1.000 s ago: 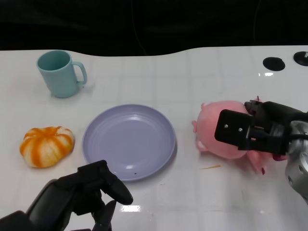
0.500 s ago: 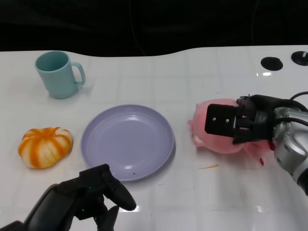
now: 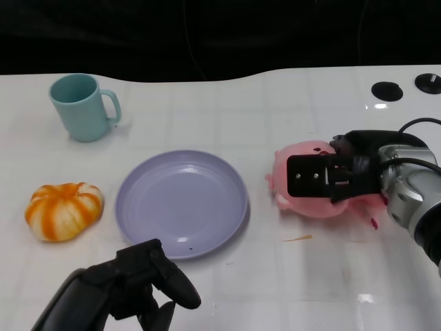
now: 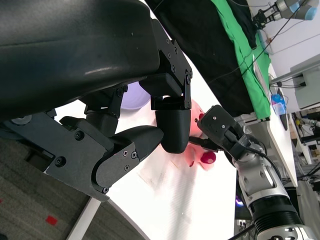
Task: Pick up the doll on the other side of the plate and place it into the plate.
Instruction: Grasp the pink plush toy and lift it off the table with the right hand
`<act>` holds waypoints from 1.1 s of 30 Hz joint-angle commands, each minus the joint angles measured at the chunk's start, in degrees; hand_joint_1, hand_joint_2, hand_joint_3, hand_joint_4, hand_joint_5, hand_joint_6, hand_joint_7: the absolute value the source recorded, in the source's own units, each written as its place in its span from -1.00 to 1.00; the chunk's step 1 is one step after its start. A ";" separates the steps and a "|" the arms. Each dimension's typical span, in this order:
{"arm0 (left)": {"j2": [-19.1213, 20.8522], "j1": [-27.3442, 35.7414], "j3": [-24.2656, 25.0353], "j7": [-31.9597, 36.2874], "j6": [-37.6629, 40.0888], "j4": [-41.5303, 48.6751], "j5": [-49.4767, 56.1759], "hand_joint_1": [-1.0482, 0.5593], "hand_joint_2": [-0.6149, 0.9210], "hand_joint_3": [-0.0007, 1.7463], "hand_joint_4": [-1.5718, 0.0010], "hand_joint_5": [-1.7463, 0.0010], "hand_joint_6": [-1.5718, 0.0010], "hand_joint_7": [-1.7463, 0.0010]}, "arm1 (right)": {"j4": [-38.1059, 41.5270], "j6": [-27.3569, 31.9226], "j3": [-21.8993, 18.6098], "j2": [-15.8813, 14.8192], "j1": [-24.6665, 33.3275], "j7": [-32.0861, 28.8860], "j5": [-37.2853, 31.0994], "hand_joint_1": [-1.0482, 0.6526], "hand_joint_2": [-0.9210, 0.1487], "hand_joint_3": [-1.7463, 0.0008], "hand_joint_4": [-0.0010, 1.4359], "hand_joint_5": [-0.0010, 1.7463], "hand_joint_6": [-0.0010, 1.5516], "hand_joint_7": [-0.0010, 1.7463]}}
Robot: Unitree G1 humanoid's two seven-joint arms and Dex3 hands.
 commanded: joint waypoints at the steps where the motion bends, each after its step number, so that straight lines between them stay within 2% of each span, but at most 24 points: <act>1: -0.04 1.21 -0.43 0.67 -0.27 -1.42 0.42 -0.08 0.55 0.21 0.19 -0.95 0.12 -0.61 | 3.86 -2.54 1.32 1.92 2.04 -5.87 -0.66 -0.53 -0.97 1.00 -0.47 -0.79 -0.19 -0.96; 2: -0.12 1.33 -0.51 0.69 -0.38 -1.51 0.51 -0.08 0.55 0.20 0.19 -0.95 0.12 -0.60 | 4.60 -2.98 1.41 2.13 2.04 -7.56 -0.68 -0.47 -0.97 1.00 -0.34 -0.82 -0.05 -0.95; 3: -0.27 1.45 -0.60 0.80 -0.21 -1.78 0.56 -0.09 0.55 0.20 0.18 -0.95 0.12 -0.60 | 5.11 -3.93 1.32 2.13 2.36 -10.46 -0.66 -0.45 -0.96 1.00 -0.29 -0.84 0.00 -0.96; 4: -0.39 1.49 -0.68 0.92 0.04 -2.01 0.63 -0.10 0.55 0.20 0.18 -0.95 0.11 -0.59 | 5.47 -4.93 0.97 2.10 2.73 -13.21 -0.36 -0.33 -0.95 1.00 -0.06 -0.83 0.22 -0.92; 6: -0.44 1.40 -0.77 1.01 0.60 -2.48 0.95 -0.11 0.55 0.19 0.17 -0.96 0.11 -0.59 | 5.93 -6.59 0.47 1.97 3.19 -16.90 0.15 -0.23 -0.93 1.00 0.15 -0.84 0.37 -0.93; 7: -0.36 1.28 -0.77 0.96 0.74 -2.64 1.08 -0.12 0.55 0.19 0.17 -0.96 0.11 -0.59 | 6.15 -6.66 0.84 2.01 3.15 -17.71 -0.19 -0.20 -0.94 1.00 0.20 -0.66 0.40 -0.96; 8: -0.32 1.21 -0.76 0.91 0.83 -2.76 1.17 -0.12 0.55 0.19 0.17 -0.96 0.11 -0.59 | 6.39 -6.67 1.19 2.07 3.06 -18.19 -0.50 -0.17 -0.97 0.98 0.13 0.11 0.36 -0.98; 9: -0.36 1.03 -0.75 0.82 0.91 -2.77 1.06 -0.12 0.56 0.19 0.17 -0.96 0.11 -0.59 | 6.61 -6.48 1.79 2.14 2.92 -18.61 -1.06 -0.16 -0.99 0.98 0.07 0.42 0.34 -0.99; 10: -0.42 0.86 -0.79 0.83 1.08 -2.81 1.03 -0.12 0.56 0.19 0.16 -0.96 0.11 -0.59 | 6.85 -6.31 2.33 2.23 2.78 -18.85 -1.51 -0.16 -0.99 0.90 0.08 0.57 0.25 -0.99; 12: -0.55 0.47 -0.86 0.94 1.51 -2.76 1.13 -0.12 0.55 0.19 0.15 -0.97 0.11 -0.59 | 7.09 -6.73 2.86 2.23 2.60 -18.75 -1.74 -0.16 -1.00 0.82 0.07 0.54 0.15 -1.00; 14: -0.57 0.18 -0.89 1.01 2.03 -2.79 1.33 -0.13 0.55 0.20 0.13 -0.97 0.12 -0.57 | 7.12 -7.17 2.95 2.12 2.55 -18.35 -1.42 -0.17 -1.00 0.77 0.10 0.17 0.17 -0.99; 16: -0.52 -0.09 -0.89 1.01 2.51 -2.86 1.50 -0.13 0.54 0.21 0.12 -0.98 0.11 -0.56 | 7.07 -7.39 2.77 2.01 2.70 -18.45 -1.02 -0.19 -1.00 0.75 0.16 0.10 0.18 -0.99; 18: -0.56 -0.36 -0.80 0.92 2.26 -2.47 1.43 -0.12 0.54 0.21 0.11 -0.98 0.12 -0.55 | 7.03 -7.96 2.33 1.92 3.16 -19.81 -0.59 -0.19 -1.00 0.75 0.14 0.05 0.18 -0.99; 20: -0.43 -0.54 -0.79 0.75 1.60 -1.88 1.55 -0.12 0.54 0.21 0.12 -0.97 0.12 -0.54 | 6.82 -9.05 1.55 1.79 4.17 -23.20 0.04 -0.19 -1.00 0.81 0.14 0.51 0.26 -0.98; 23: -0.66 -0.80 -0.82 0.78 1.60 -1.49 1.25 -0.12 0.54 0.20 0.13 -0.96 0.11 -0.55 | 7.11 -8.70 0.58 2.02 4.94 -26.40 0.82 -0.19 -1.00 0.82 0.14 0.80 0.37 -0.96; 26: -0.83 -1.02 -0.68 0.89 1.29 -0.95 1.20 -0.11 0.54 0.19 0.15 -0.96 0.11 -0.56 | 6.83 -9.02 -0.94 1.99 5.83 -29.70 1.75 -0.17 -1.00 0.86 0.09 0.96 0.43 -0.95; 28: -0.96 -1.05 -0.54 0.88 0.92 -0.44 1.04 -0.10 0.54 0.19 0.14 -0.96 0.12 -0.56 | 6.63 -9.69 -2.07 2.01 6.46 -31.43 2.78 -0.16 -1.00 0.85 0.11 0.99 0.52 -0.91; 29: -0.96 -1.00 -0.49 0.85 0.75 -0.29 1.03 -0.10 0.54 0.19 0.14 -0.96 0.12 -0.56 | 6.54 -9.93 -2.45 2.04 6.68 -31.91 3.13 -0.15 -1.00 0.84 0.15 1.00 0.38 -0.42; 30: -0.78 -0.87 -0.37 0.82 0.68 -0.30 1.29 -0.10 0.54 0.20 0.13 -0.96 0.12 -0.56 | 6.29 -10.22 -2.78 2.05 6.96 -32.45 3.38 -0.15 -1.00 0.83 0.16 1.00 0.15 0.05; 31: -0.53 -0.73 -0.27 0.82 0.67 -0.45 1.71 -0.10 0.54 0.20 0.13 -0.96 0.12 -0.56 | 6.02 -10.44 -2.97 2.06 7.17 -32.82 3.51 -0.15 -1.00 0.83 0.16 1.00 0.03 0.30; 33: -0.13 -0.53 -0.04 0.75 0.65 -0.82 2.33 -0.11 0.53 0.20 0.12 -0.96 0.12 -0.55 | 5.70 -10.93 -2.93 2.01 7.39 -33.54 3.39 -0.14 -1.00 0.85 0.16 1.00 0.02 0.37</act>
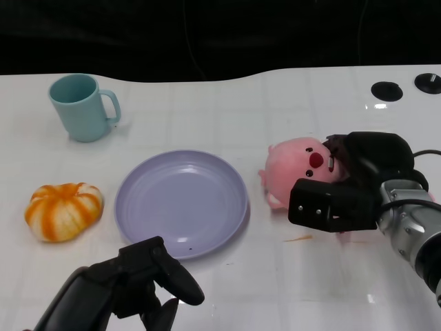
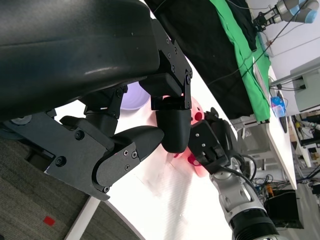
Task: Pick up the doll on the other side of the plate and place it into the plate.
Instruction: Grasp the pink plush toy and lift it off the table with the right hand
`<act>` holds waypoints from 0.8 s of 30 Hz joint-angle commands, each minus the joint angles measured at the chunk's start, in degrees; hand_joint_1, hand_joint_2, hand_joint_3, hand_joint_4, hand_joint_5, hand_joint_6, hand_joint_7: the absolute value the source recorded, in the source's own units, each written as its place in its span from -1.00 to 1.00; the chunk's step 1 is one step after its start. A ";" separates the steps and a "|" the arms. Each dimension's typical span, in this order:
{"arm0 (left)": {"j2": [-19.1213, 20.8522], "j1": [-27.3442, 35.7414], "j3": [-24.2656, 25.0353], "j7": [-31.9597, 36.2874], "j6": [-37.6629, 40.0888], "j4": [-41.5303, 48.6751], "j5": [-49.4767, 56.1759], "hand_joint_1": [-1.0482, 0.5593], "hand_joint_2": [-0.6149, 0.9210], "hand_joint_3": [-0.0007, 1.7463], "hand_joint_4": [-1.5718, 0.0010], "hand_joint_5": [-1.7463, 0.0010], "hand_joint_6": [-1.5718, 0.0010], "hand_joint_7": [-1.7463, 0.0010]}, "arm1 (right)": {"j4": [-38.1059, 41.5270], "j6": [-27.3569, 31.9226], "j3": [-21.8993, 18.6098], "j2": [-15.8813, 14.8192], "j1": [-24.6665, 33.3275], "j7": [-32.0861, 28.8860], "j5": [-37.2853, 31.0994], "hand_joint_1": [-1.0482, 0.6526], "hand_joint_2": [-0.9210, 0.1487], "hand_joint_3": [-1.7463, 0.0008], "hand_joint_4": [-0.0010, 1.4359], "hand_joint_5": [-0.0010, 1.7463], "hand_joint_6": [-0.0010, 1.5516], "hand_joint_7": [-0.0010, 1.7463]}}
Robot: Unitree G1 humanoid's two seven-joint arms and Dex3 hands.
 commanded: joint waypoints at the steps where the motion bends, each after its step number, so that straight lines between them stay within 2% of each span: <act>1: 0.95 0.66 0.65 0.40 -0.71 -0.42 1.08 -0.12 0.53 0.21 0.12 -0.95 0.12 -0.55 | 0.00 -0.45 -0.05 0.29 2.06 -0.34 0.25 -0.14 -1.00 0.85 0.16 1.00 0.01 0.40; 2: 0.78 0.75 0.69 0.42 -0.58 -0.51 0.92 -0.12 0.53 0.21 0.12 -0.95 0.13 -0.55 | -0.28 -0.68 -0.44 0.33 2.17 -0.51 0.63 -0.13 -0.99 0.86 0.16 1.00 0.00 0.42; 4: 0.34 1.01 0.91 0.30 -0.54 -0.32 0.19 -0.10 0.51 0.22 0.12 -0.95 0.12 -0.54 | -0.84 -0.82 -1.84 0.65 2.30 -0.77 2.03 -0.11 -0.99 0.85 0.19 1.00 0.10 0.08; 6: 0.31 1.22 1.15 0.04 -0.83 0.00 -0.19 -0.08 0.52 0.24 0.12 -0.96 0.12 -0.54 | -1.75 -1.41 -3.31 0.58 2.39 -1.44 3.33 -0.09 -0.96 0.76 0.27 1.00 -0.10 0.77; 8: 0.62 1.20 1.27 -0.16 -1.01 0.06 -0.17 -0.07 0.53 0.24 0.14 -0.95 0.11 -0.57 | -2.56 -1.86 -4.09 0.17 2.40 -1.73 3.97 -0.07 -0.90 0.66 0.30 1.00 -0.09 0.94; 10: 0.58 1.11 1.38 -0.19 -0.53 -0.11 -0.62 -0.07 0.54 0.23 0.15 -0.94 0.11 -0.59 | -3.88 -1.96 -5.18 -0.50 2.40 -0.95 4.92 -0.08 -0.63 0.31 0.31 1.00 -0.09 0.99; 14: 0.41 0.97 1.54 0.02 -0.75 -0.06 -1.09 -0.06 0.53 0.24 0.14 -0.96 0.07 -0.60 | -7.24 -3.26 -7.81 -1.68 3.71 -0.56 7.25 -0.03 -0.33 -0.08 0.35 1.00 -0.05 1.00; 17: 0.47 0.95 1.92 -0.22 -1.24 0.40 -1.71 -0.06 0.53 0.24 0.15 -0.96 0.07 -0.59 | -8.77 -4.52 -8.91 -2.30 4.65 -1.92 7.72 -0.05 -0.24 -0.20 0.37 1.00 -0.02 1.00; 24: 1.12 0.92 2.53 -0.69 -1.33 0.79 -1.89 -0.08 0.56 0.20 0.17 -0.95 0.10 -0.60 | -10.92 -4.26 -11.82 -2.34 5.51 -1.55 9.16 -0.08 -0.18 -0.30 0.33 1.00 -0.02 1.00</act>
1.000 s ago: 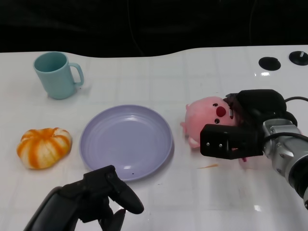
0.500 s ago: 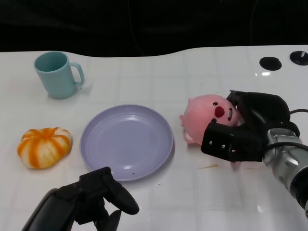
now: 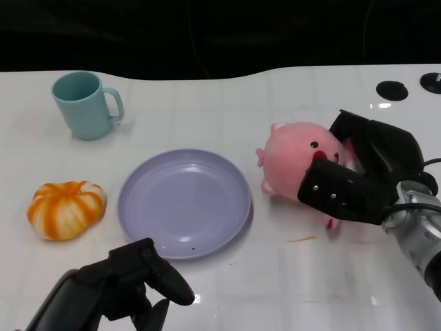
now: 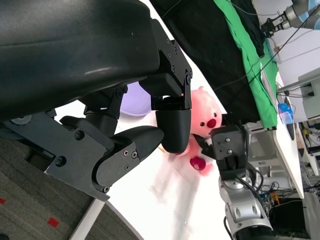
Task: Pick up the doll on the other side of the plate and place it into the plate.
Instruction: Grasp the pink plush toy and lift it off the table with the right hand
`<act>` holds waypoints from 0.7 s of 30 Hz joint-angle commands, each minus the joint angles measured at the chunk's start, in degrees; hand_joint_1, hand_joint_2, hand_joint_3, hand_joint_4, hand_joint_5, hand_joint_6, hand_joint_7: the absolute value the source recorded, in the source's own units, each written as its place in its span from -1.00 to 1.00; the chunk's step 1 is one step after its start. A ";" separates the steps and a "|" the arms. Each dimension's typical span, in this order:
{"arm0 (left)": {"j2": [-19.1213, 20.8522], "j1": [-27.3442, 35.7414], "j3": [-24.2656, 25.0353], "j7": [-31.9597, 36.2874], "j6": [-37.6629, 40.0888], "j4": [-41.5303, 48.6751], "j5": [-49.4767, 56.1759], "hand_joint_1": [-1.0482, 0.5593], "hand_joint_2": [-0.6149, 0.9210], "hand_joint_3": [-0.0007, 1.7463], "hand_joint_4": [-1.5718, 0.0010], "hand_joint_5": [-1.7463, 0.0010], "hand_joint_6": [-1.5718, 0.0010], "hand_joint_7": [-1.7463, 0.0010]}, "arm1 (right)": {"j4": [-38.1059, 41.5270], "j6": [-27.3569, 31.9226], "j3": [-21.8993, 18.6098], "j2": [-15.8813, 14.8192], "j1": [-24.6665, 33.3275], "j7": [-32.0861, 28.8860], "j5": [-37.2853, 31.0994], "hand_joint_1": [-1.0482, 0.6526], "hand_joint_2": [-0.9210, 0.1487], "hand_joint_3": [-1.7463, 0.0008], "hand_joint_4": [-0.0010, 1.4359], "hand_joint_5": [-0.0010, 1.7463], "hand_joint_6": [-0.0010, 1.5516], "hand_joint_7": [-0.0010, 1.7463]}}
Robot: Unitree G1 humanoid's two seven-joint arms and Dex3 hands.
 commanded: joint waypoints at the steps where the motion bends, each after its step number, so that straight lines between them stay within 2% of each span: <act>1: 0.76 -0.01 0.36 -0.58 -0.88 0.28 -0.60 -0.08 0.56 0.20 0.17 -0.95 0.10 -0.60 | -1.91 0.14 -1.39 -1.28 0.49 0.10 0.87 -0.08 -0.16 -0.32 0.32 1.00 -0.02 1.00; 4: 0.74 0.01 0.30 -0.53 -0.79 0.31 -0.66 -0.08 0.57 0.19 0.17 -0.95 0.09 -0.59 | -2.98 -0.48 -2.17 -1.43 1.12 -0.21 1.27 -0.06 -0.11 -0.37 0.26 1.00 -0.01 1.00; 8: 0.62 -0.05 0.06 -0.59 -0.57 0.50 -0.93 -0.07 0.58 0.18 0.17 -0.95 0.09 -0.59 | -5.06 -0.51 -4.57 -0.94 1.39 0.88 3.38 -0.03 -0.06 -0.44 0.31 1.00 0.02 1.00; 13: 0.52 -0.17 -0.60 -0.38 -0.59 0.87 -0.76 -0.06 0.59 0.17 0.16 -0.95 0.09 -0.60 | -8.27 -2.09 -5.63 -0.80 0.75 2.08 4.39 -0.03 0.00 -0.51 0.37 1.00 0.03 1.00; 21: 0.31 -0.49 -1.85 0.15 -1.09 1.73 0.11 -0.05 0.59 0.18 0.15 -0.96 0.10 -0.60 | -15.15 0.27 -5.62 2.38 -1.18 7.87 5.99 -0.04 0.08 -0.60 0.38 1.00 0.01 1.00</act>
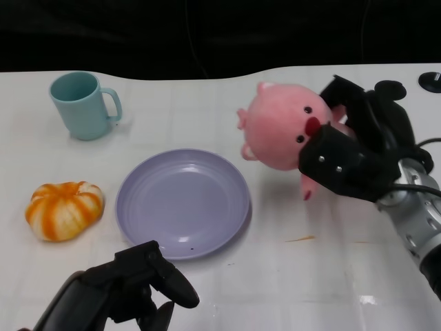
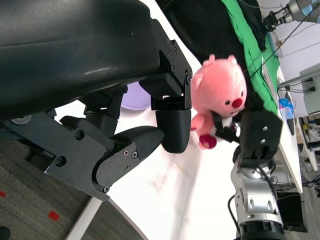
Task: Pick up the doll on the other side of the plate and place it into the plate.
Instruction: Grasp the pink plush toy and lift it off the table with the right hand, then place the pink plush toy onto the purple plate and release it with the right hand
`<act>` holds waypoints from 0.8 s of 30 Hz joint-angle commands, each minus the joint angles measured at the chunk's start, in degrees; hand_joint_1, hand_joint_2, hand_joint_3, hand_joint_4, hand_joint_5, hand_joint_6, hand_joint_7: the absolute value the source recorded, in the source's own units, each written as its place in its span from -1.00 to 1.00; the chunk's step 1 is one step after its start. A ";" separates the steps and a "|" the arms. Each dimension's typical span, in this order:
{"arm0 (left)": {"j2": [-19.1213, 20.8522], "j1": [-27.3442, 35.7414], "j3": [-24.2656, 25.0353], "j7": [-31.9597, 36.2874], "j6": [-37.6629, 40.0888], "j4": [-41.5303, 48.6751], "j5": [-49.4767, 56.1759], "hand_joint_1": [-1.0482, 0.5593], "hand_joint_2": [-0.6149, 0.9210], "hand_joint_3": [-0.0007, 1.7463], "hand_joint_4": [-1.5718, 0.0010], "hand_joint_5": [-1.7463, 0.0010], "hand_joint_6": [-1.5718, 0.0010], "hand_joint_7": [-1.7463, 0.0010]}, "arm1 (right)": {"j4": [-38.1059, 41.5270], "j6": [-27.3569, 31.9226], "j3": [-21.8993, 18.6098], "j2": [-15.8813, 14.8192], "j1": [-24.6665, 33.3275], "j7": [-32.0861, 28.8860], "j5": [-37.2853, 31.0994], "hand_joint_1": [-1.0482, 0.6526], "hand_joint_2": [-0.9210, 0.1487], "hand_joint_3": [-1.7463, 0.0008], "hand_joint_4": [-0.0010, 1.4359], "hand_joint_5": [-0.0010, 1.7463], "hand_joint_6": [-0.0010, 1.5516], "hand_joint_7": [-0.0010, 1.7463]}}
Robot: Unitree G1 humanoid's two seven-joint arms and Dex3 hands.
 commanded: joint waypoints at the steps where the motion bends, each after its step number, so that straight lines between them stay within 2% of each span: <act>1: 0.38 -0.04 -0.45 0.16 -0.91 0.62 0.42 -0.05 0.59 0.18 0.14 -0.97 0.10 -0.60 | -2.55 1.83 -0.86 1.49 -2.43 2.27 1.34 -0.04 0.08 -0.60 0.39 1.00 0.01 1.00; 8: -0.28 -0.06 -1.67 0.58 -1.08 0.87 0.73 -0.05 0.58 0.18 0.14 -0.97 0.12 -0.62 | -2.58 1.03 0.64 4.81 -5.92 3.72 0.81 -0.01 0.08 -0.63 0.37 1.00 0.06 1.00; 12: -0.58 -0.18 -2.66 1.15 -0.72 0.63 1.83 -0.07 0.57 0.18 0.14 -0.97 0.11 -0.62 | -2.43 2.70 0.94 8.56 -7.96 6.25 1.84 0.00 0.09 -0.64 0.41 1.00 0.05 1.00; 21: -1.09 -0.50 -4.02 1.62 -1.23 0.63 2.30 -0.04 0.55 0.21 0.16 -0.98 0.11 -0.64 | 1.69 4.17 5.81 14.00 -10.71 5.52 -2.82 -0.03 0.19 -0.62 0.44 1.00 0.03 1.00; 24: -0.87 -0.52 -4.45 1.75 -1.64 0.74 3.32 -0.03 0.55 0.21 0.17 -0.98 0.11 -0.64 | 3.49 4.12 7.25 15.12 -11.31 4.98 -4.43 -0.04 0.21 -0.63 0.39 1.00 -0.01 1.00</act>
